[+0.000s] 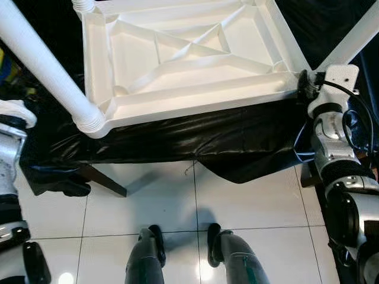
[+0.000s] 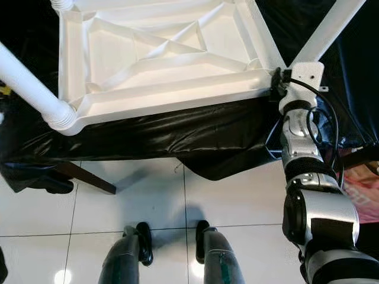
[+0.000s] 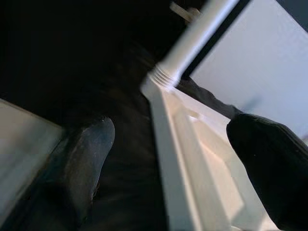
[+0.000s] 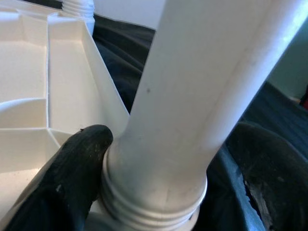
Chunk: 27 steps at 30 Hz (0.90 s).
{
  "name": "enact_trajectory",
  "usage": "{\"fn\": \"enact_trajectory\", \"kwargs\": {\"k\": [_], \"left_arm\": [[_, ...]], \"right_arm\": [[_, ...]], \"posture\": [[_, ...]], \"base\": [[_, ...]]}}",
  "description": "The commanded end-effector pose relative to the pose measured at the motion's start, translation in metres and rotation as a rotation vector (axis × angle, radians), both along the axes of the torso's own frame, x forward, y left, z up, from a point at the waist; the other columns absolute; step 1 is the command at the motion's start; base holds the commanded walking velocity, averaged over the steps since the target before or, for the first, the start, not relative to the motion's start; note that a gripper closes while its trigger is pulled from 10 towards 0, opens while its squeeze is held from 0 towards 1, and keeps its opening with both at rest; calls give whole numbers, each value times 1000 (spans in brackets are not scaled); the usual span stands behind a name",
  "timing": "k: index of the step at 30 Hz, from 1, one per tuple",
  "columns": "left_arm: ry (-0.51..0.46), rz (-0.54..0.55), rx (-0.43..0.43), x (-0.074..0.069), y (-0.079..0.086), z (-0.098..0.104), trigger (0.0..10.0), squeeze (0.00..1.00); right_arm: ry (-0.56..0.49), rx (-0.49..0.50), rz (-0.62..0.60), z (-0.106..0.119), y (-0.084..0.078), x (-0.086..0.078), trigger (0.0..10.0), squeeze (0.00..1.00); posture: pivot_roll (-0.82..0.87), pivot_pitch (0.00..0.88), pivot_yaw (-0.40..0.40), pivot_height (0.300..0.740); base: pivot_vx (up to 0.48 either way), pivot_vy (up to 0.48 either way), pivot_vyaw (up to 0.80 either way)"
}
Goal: Building children table
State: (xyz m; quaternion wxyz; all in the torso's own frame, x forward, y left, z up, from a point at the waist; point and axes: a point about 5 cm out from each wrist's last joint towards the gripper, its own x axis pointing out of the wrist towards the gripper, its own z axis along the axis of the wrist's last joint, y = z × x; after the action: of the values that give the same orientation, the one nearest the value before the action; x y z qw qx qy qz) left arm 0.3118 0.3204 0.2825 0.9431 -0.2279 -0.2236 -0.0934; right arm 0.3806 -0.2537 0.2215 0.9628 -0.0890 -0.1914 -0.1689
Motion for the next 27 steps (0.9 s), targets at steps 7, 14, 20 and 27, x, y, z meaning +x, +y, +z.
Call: {"fn": "enact_trajectory", "kwargs": {"k": [7,14,20,27], "left_arm": [[-228,-192,285,-22,7,11,10000,0],[-219,-141,340,-15,5,11,10000,0],[-138,-57,378,11,3,7,10000,0],[-17,23,412,45,-10,3,10000,0]], "right_arm": [[-46,78,-6,-27,1,-19,10000,0],[-36,95,118,-49,38,-37,10000,0],[53,131,307,-71,72,-63,10000,0],[161,154,497,-86,94,-81,10000,0]], "posture": [[26,206,-9,740],[43,168,-27,740],[34,147,-27,740],[13,142,-9,740]], "base": [[0,0,0],[0,0,0],[0,0,0],[0,0,0]]}}
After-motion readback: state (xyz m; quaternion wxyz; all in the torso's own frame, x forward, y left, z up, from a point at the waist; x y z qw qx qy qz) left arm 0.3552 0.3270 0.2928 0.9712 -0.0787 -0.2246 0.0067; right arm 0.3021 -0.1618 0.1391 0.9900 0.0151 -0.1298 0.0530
